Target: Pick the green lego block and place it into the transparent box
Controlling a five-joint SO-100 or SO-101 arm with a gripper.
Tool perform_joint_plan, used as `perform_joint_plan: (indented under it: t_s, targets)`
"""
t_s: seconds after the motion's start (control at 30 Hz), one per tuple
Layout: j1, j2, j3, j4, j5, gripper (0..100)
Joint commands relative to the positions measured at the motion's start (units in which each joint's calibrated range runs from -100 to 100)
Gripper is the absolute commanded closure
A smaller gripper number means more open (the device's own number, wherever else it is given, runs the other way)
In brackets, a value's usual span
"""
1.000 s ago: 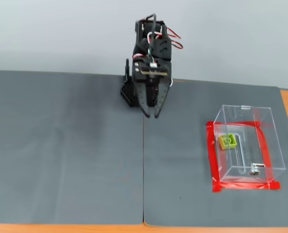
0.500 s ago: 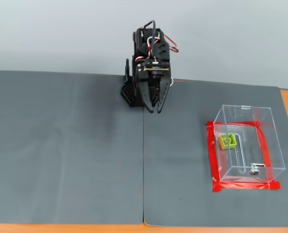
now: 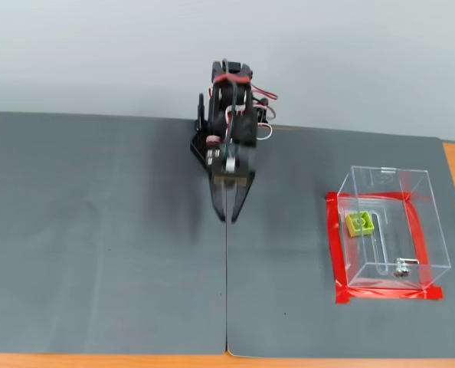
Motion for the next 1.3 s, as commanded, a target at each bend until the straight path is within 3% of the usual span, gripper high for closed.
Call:
perform_joint_plan:
  t_s: [0.0, 0.33, 1.27]
  targets:
    - [0.72, -0.68, 5.43, 0.04, 0.32, 95]
    - [0.50, -0.68, 7.15, 14.63, -0.20, 95]
    - [0.94, -0.60, 7.06, 14.71, -0.20, 95]
